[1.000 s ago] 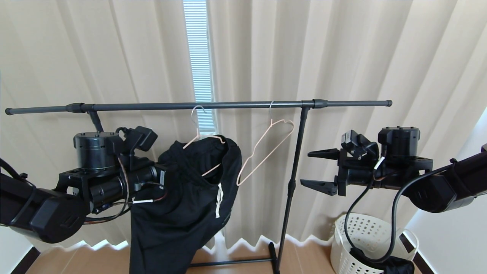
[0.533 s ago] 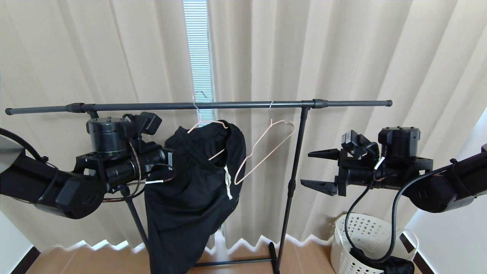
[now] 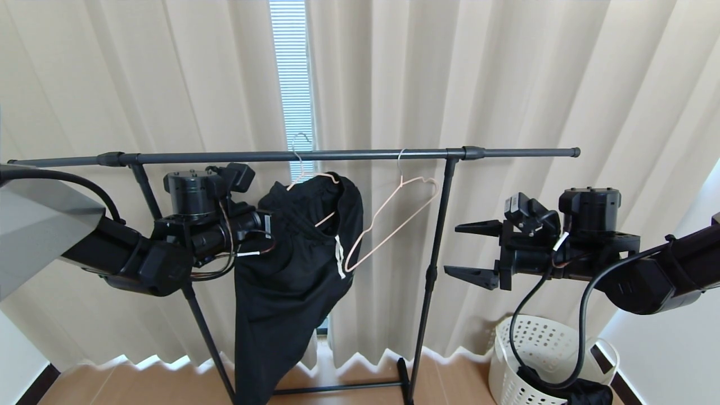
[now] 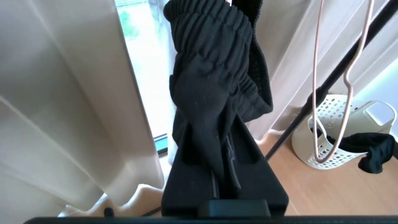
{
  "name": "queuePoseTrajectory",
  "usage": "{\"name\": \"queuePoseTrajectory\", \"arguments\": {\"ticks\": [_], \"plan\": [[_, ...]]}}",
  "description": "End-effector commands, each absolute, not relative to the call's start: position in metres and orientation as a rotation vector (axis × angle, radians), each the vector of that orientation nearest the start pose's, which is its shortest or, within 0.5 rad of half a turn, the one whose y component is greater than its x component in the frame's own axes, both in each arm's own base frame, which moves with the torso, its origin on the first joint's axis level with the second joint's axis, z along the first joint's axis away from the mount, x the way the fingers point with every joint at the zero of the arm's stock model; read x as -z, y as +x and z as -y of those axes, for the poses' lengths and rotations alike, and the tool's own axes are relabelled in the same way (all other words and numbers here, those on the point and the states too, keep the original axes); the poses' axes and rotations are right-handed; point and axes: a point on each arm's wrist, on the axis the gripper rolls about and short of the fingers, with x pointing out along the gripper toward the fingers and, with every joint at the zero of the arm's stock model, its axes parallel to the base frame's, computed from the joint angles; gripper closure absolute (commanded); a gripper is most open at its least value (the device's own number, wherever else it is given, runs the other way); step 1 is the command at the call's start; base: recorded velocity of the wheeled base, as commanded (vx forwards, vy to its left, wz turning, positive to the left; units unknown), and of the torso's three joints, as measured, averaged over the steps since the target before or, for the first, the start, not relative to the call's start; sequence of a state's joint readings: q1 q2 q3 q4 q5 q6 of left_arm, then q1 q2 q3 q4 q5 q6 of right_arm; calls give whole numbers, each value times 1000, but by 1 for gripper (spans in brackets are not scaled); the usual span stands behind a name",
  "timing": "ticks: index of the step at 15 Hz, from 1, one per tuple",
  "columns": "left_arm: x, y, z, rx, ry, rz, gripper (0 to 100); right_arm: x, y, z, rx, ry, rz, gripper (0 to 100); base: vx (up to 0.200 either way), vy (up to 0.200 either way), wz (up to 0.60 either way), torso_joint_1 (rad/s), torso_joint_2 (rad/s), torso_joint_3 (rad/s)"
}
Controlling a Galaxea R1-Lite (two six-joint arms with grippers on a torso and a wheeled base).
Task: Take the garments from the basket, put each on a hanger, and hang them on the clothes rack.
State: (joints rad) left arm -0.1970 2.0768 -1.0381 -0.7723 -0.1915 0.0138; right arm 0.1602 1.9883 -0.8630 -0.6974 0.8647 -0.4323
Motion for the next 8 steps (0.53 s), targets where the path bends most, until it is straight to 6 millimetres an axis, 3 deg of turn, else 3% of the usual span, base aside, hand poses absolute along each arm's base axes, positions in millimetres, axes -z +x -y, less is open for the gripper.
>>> {"name": "queuePoseTrajectory", "arguments": {"ticks": [1, 8], "plan": [[-113, 398, 84, 389, 14, -280, 100, -109, 344, -73, -1078, -234, -195, 0, 0, 0, 0, 0, 0, 0], [-105, 405, 86, 374, 19, -292, 100, -106, 346, -74, -1078, -235, -192, 0, 0, 0, 0, 0, 0, 0]]}}
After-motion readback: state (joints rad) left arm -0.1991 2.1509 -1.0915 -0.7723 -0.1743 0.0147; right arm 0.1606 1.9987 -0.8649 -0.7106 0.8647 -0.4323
